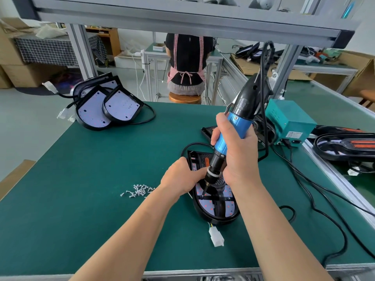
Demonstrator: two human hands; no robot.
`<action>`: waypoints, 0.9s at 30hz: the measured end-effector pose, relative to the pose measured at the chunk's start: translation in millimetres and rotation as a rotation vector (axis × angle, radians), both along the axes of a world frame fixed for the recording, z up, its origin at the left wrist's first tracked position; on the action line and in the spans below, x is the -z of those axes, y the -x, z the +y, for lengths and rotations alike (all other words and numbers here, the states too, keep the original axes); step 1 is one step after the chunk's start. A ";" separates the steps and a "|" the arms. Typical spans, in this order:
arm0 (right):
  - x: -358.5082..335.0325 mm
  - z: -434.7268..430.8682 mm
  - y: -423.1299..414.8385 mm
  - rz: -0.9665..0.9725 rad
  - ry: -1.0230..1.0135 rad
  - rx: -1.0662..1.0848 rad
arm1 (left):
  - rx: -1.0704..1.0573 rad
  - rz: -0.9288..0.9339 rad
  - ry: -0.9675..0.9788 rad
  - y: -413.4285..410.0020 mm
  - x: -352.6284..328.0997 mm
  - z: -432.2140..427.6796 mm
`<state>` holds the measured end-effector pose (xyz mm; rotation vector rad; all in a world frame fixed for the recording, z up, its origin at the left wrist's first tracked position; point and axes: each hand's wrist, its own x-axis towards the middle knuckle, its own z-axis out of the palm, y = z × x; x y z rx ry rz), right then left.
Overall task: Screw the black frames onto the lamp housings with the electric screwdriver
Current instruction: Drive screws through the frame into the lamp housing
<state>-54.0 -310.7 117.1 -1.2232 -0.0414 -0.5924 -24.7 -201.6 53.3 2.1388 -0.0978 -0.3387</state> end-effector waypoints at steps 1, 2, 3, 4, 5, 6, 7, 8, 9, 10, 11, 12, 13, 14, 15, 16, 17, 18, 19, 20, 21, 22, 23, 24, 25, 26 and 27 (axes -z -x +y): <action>0.0 0.2 -0.5 -0.003 0.007 -0.003 | -0.001 -0.001 0.000 -0.3 0.3 -0.1; 0.5 0.4 -0.7 -0.006 0.014 -0.009 | -0.002 0.000 0.005 -0.6 0.6 0.0; 0.8 0.6 -0.6 -0.007 0.021 -0.017 | -0.001 0.000 0.012 -1.3 1.5 0.2; 1.4 0.4 -0.1 -0.009 0.030 -0.028 | 0.001 0.000 0.016 -2.1 2.5 0.6; 1.9 0.3 0.2 -0.011 0.040 -0.043 | 0.002 -0.002 0.016 -3.0 4.0 1.0; 2.4 0.4 0.6 -0.016 0.049 -0.059 | 0.003 -0.003 0.011 -3.6 4.9 1.4; 2.7 0.6 0.8 -0.023 0.056 -0.078 | 0.005 -0.002 -0.001 -4.4 5.6 1.6; 2.8 1.3 0.8 -0.032 0.065 -0.098 | 0.011 0.001 -0.012 -4.5 5.5 1.6; 2.8 2.5 0.5 -0.042 0.074 -0.117 | 0.017 0.004 -0.018 -4.9 6.0 1.3; 2.8 4.0 -0.1 -0.048 0.083 -0.135 | 0.016 0.008 -0.017 -5.1 6.5 1.1; 2.6 5.3 -0.8 -0.050 0.091 -0.150 | 0.005 0.009 -0.015 -5.5 7.6 1.2; 2.9 6.5 -1.7 -0.047 0.097 -0.160 | -0.008 0.009 -0.021 -6.2 9.1 1.4; 3.0 7.1 -3.0 -0.038 0.102 -0.168 | -0.020 0.001 -0.041 -7.6 11.5 1.6; 3.2 7.4 -4.3 -0.027 0.105 -0.176 | -0.027 -0.012 -0.067 -8.8 13.9 1.7; 3.2 7.4 -5.8 -0.016 0.108 -0.182 | -0.032 -0.022 -0.088 -10.1 15.7 1.8; 3.4 7.1 -7.0 -0.006 0.107 -0.190 | -0.034 -0.027 -0.096 -10.8 16.5 1.8; 3.7 6.6 -8.2 0.002 0.102 -0.201 | -0.036 -0.028 -0.097 -11.4 17.2 1.4; 4.2 6.0 -8.6 0.009 0.095 -0.217 | -0.036 -0.031 -0.101 -11.7 18.2 0.7; 4.5 5.6 -8.3 0.009 0.094 -0.238 | -0.036 -0.034 -0.116 -11.7 18.5 0.0; 4.7 5.8 -7.3 0.004 0.102 -0.262 | -0.035 -0.032 -0.134 -11.3 18.2 -0.3; 4.5 6.8 -6.0 -0.004 0.124 -0.286 | -0.032 -0.027 -0.145 -11.3 17.7 0.1; 4.1 8.6 -4.7 -0.012 0.149 -0.312 | -0.021 -0.024 -0.146 -11.7 16.7 0.9; 3.6 10.9 -3.6 -0.013 0.168 -0.336 | -0.003 -0.025 -0.143 -12.3 15.8 1.9; 3.1 12.6 -2.6 -0.006 0.173 -0.353 | 0.017 -0.026 -0.138 -12.2 14.5 2.9; 2.2 13.1 -2.1 0.004 0.169 -0.365 | 0.033 -0.028 -0.130 -12.3 14.0 3.6; 1.2 12.3 -1.8 0.009 0.163 -0.374 | 0.040 -0.029 -0.114 -12.0 13.6 3.8; 0.4 10.6 -1.2 0.008 0.156 -0.382 | 0.037 -0.026 -0.091 -11.8 13.8 3.9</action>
